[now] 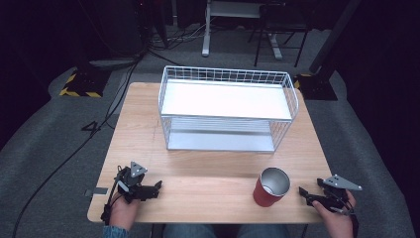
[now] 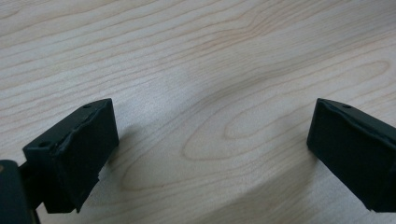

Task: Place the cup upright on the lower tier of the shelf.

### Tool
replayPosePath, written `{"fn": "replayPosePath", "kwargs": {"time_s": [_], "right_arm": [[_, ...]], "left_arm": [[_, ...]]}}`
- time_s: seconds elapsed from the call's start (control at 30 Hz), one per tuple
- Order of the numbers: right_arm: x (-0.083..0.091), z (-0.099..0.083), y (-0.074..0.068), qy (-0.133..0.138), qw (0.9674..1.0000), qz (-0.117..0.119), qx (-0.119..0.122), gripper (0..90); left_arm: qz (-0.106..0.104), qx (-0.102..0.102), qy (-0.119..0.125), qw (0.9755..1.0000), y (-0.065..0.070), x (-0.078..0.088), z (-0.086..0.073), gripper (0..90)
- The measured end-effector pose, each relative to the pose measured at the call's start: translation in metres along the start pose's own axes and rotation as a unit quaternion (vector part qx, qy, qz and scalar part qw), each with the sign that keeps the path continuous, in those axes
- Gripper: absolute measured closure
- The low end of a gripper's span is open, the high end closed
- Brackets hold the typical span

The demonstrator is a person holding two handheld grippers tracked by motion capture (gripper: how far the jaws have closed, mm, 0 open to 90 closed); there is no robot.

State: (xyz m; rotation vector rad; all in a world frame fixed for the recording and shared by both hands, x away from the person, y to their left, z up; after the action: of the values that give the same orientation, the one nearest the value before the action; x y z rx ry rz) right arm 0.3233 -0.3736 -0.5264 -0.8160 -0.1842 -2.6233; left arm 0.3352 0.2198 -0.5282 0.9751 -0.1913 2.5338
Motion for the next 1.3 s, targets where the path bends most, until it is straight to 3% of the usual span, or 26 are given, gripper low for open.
{"fn": "replayPosePath", "kwargs": {"time_s": [0.17, 0.57, 0.93, 1.3], "right_arm": [[0.005, 0.003, -0.006, 0.01, 0.9999, -0.003, 0.009, 15.9], [0.034, 0.012, -0.02, 0.051, 0.9987, 0.003, -0.002, 15.9], [0.058, 0.018, -0.044, 0.094, 0.9949, 0.034, 0.007, 15.8], [0.073, 0.02, -0.073, 0.112, 0.9913, 0.065, 0.022, 15.7]], "left_arm": [[-0.001, -0.002, 0.001, 1.0, 0.0, -0.002, 0.002, 2.0], [-0.005, -0.001, 0.003, 1.0, 0.002, -0.006, 0.006, 3.7], [-0.003, 0.001, 0.004, 1.0, 0.002, -0.007, 0.006, 3.6], [-0.005, 0.001, 0.004, 1.0, 0.001, -0.007, 0.006, 3.4]]}}
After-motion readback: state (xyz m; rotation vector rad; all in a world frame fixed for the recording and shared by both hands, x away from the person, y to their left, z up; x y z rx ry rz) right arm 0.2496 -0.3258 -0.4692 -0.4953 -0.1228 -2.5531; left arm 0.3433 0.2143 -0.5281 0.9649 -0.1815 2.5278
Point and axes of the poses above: each handheld gripper's, and its own axes: x roughly backward along the jaws, z roughly out of its top, y roughly to its right, the point moved 3 cm from there along -x, roughly forward along the jaws, and after that the axes turned 6 degrees about y, right-handed, at the moved point
